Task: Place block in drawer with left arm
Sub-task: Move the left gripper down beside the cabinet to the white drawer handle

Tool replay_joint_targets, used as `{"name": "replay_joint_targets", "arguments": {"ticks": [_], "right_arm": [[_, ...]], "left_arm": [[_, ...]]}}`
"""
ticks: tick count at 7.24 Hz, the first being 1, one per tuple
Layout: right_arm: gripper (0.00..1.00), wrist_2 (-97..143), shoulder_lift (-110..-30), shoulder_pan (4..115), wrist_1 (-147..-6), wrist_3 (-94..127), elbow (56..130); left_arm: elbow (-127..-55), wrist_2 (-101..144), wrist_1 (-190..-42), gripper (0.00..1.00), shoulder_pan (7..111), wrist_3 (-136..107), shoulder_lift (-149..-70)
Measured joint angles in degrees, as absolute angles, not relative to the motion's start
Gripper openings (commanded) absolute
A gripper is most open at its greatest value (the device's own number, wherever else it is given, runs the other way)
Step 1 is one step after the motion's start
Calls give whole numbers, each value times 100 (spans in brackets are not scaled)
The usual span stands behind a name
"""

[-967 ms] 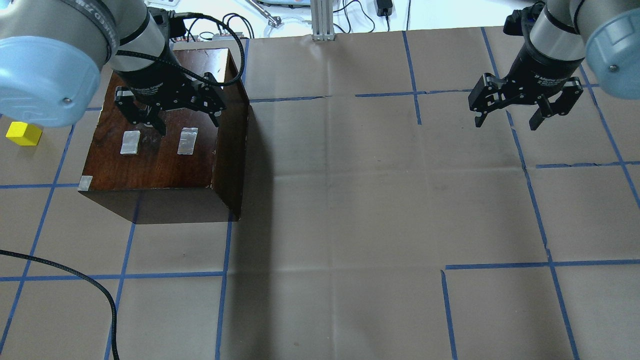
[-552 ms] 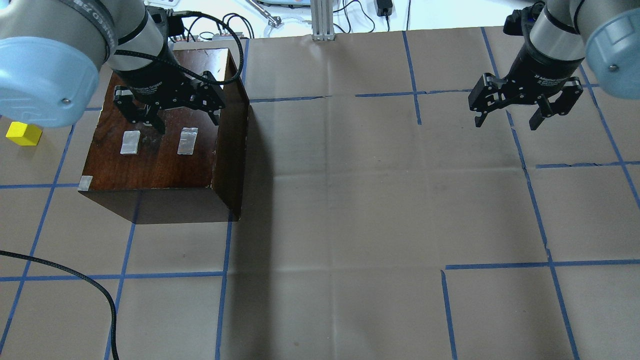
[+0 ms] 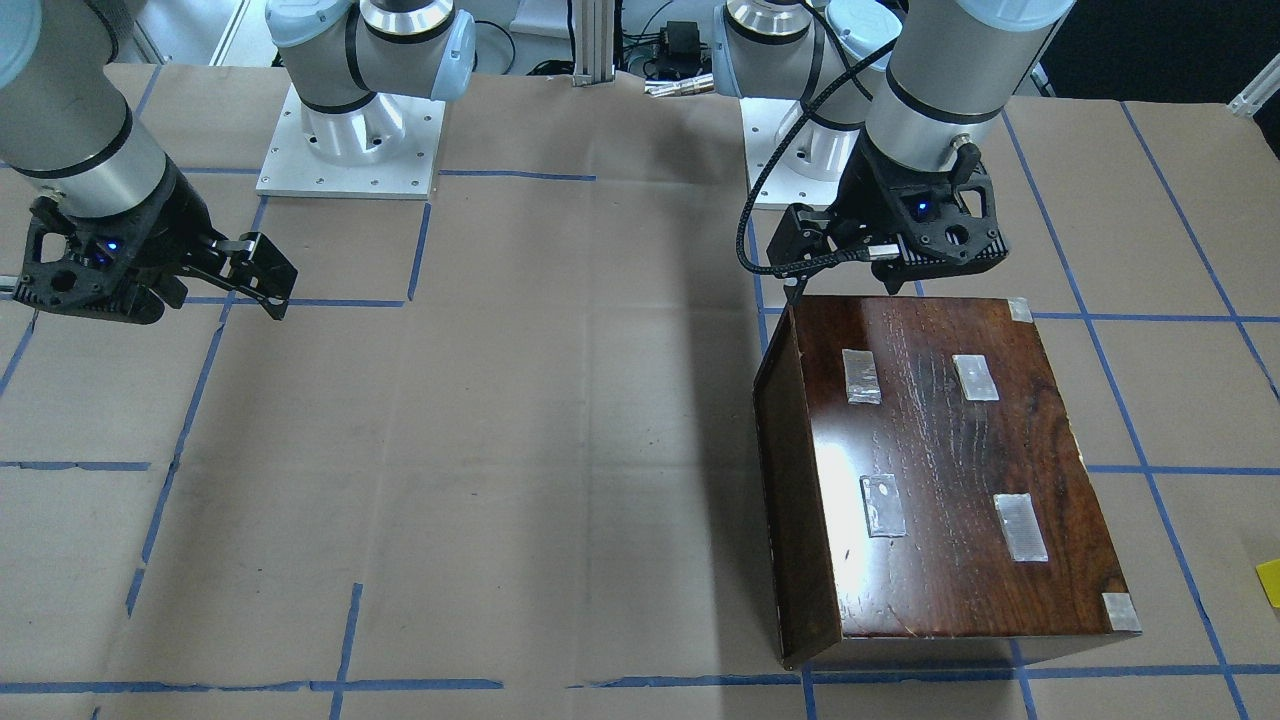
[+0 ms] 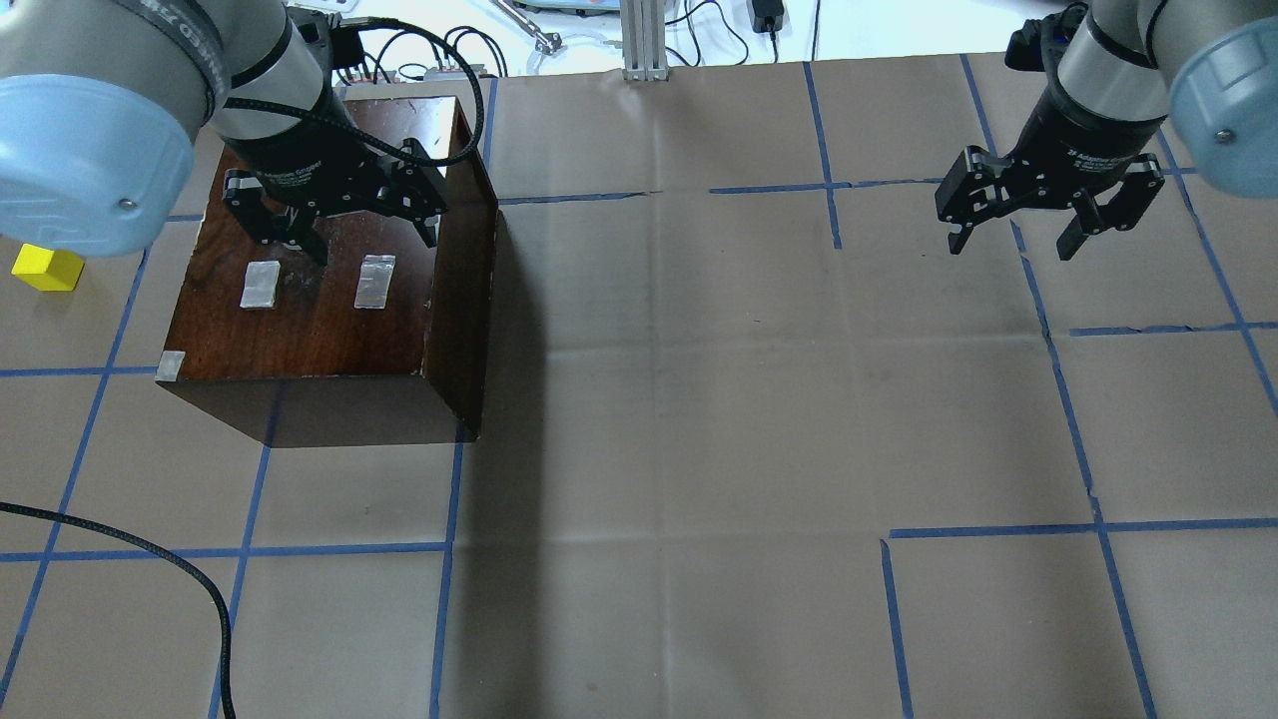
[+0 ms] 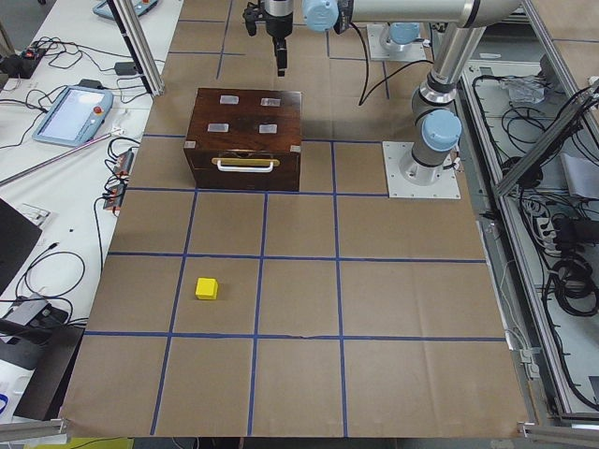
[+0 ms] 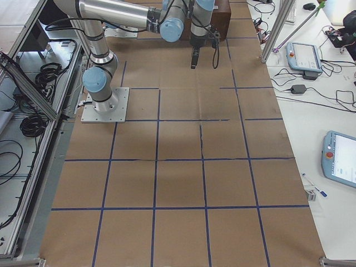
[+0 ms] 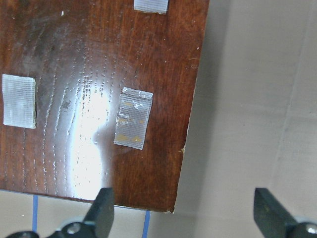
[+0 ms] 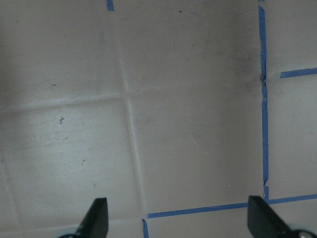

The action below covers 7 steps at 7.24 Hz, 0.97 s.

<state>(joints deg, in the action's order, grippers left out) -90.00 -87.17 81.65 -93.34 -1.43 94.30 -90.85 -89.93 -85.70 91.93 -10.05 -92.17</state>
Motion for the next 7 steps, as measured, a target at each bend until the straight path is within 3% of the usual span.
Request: {"name": "replay_joint_targets", "arguments": {"ticks": [3,7], "right_arm": [[100,-9000,-8715,8165,-9334,-147,9431],[100,-9000,-8719,8165,-9334,-149,9431]], "left_arm": [[-9007,-9040,-8569,99,9099,-956,-9320],[-8950,-8998,-8527,99,7736,212,-9445]]}}
